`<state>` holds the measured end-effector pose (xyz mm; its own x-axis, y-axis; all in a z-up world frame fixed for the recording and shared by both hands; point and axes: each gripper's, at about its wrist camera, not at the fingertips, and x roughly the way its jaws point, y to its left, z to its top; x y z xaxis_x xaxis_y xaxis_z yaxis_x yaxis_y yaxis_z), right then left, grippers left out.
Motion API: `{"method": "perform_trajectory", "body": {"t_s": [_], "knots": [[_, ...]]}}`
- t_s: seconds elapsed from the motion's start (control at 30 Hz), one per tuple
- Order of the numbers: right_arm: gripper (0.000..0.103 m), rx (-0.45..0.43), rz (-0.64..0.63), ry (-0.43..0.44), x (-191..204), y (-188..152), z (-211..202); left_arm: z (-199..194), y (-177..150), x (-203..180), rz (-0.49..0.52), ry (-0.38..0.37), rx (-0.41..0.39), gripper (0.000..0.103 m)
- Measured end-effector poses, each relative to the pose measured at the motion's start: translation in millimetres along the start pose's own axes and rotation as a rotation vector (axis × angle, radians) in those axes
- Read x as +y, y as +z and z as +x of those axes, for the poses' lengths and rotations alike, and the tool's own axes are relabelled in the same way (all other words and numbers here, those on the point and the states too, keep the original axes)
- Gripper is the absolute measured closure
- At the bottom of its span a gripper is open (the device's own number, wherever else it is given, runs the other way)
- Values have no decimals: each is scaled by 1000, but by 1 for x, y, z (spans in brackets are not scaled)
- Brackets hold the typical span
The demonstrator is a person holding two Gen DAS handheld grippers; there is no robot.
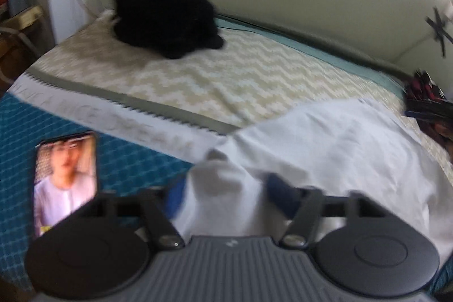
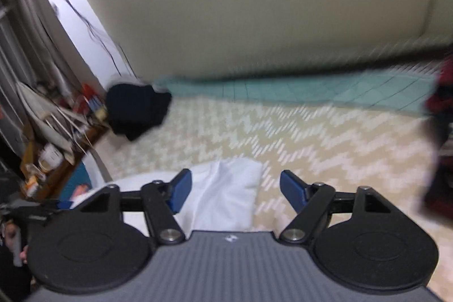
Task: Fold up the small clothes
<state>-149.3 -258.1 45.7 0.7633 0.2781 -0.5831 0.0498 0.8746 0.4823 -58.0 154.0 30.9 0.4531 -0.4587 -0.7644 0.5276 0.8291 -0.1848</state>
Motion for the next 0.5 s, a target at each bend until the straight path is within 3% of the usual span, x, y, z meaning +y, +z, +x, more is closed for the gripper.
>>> {"method": "perform_trajectory", "body": {"t_s": [0.03, 0.1, 0.13, 0.23, 0.3, 0.4, 0.47, 0.5], "knots": [[49, 43, 6, 2, 2, 2, 18, -1, 1, -6, 18, 4, -3, 76], [76, 101, 18, 17, 7, -1, 38, -8, 4, -15, 40, 18, -18, 88], [88, 89, 7, 3, 11, -2, 40, -14, 8, -18, 40, 23, -37, 90], [96, 3, -7, 52, 22, 1, 9, -51, 24, -29, 45, 6, -160, 91], [97, -100, -11, 117, 28, 6, -32, -89, 28, -40, 54, -61, -270, 91], [97, -256, -72, 199, 36, -1, -113, -140, 11, -66, 163, -146, -407, 90], [96, -313, -121, 213, 34, -20, -160, -158, -18, -83, 289, -220, -417, 82], [95, -318, -139, 204, 29, -35, -180, -159, -32, -91, 337, -236, -400, 68]]}}
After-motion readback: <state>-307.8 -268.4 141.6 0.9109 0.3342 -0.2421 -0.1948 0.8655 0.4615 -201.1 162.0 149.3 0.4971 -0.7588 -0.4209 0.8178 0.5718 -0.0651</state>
